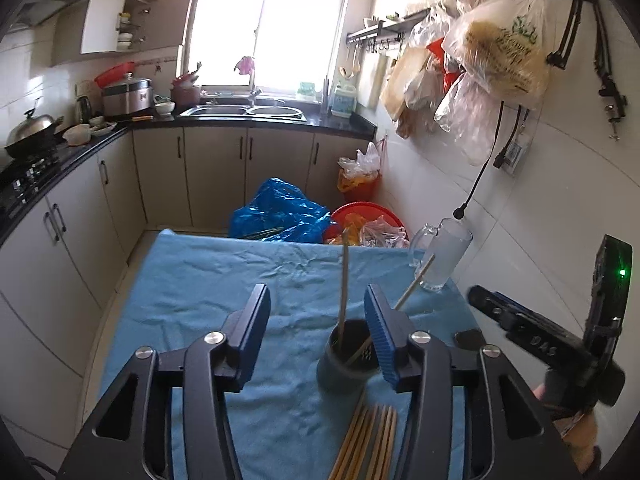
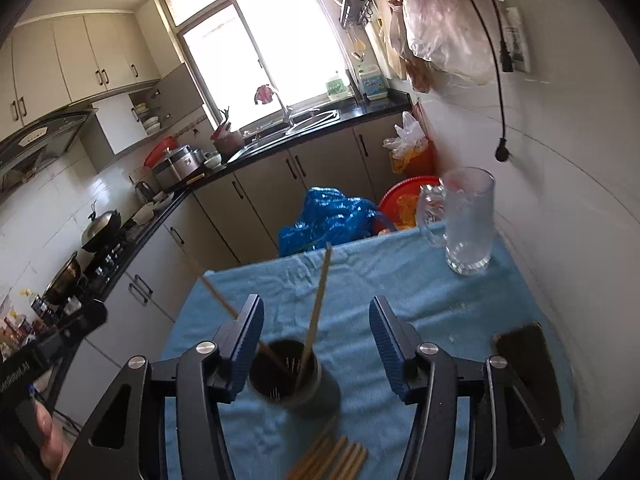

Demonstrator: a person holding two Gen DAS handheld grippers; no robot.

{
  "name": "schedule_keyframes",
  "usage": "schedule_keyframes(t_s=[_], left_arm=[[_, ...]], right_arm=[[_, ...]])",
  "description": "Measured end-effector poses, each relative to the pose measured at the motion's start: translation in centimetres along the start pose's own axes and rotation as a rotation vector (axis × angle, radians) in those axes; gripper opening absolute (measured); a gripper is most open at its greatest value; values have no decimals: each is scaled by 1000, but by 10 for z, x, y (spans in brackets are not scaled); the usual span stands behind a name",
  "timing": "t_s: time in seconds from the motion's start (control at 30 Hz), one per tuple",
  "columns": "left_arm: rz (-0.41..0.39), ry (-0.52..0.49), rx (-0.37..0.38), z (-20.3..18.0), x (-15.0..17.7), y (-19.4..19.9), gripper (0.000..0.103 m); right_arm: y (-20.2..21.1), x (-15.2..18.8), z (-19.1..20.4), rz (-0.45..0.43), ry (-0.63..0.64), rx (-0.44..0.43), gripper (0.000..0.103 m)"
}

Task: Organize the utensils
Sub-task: 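Open the left gripper to drop its chopstick in the holder while the right releases too, then grasp another chopstick with the left gripper while the right gripper grasps one too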

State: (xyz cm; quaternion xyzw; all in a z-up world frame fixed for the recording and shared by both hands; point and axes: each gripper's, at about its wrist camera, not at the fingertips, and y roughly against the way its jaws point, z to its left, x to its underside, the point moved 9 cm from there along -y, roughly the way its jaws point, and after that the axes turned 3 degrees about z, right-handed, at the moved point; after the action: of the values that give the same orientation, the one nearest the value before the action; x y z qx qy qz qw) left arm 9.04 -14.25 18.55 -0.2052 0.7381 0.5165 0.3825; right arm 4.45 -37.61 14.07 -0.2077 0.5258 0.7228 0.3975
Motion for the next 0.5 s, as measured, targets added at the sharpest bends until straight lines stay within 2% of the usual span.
schedule_keyframes(t_s=[0.1, 0.2, 0.3, 0.4, 0.47, 0.5], left_arm=[[8, -22, -21, 14, 34, 22, 52], [58, -69, -36, 20, 78, 23, 52], [136, -103, -8, 19, 126, 11, 52], [254, -133, 31, 9, 181, -19, 52], [311, -144, 43, 6, 208, -37, 49], [332, -150, 38, 5, 217, -46, 45]], right_arm=[[22, 30, -6, 36, 17, -3, 65], [36, 69, -17, 101, 44, 26, 67], [34, 119, -30, 204, 54, 37, 68], [21, 166, -42, 311, 42, 33, 68], [8, 197, -47, 393, 16, 7, 66], [4, 207, -48, 417, 5, -8, 62]])
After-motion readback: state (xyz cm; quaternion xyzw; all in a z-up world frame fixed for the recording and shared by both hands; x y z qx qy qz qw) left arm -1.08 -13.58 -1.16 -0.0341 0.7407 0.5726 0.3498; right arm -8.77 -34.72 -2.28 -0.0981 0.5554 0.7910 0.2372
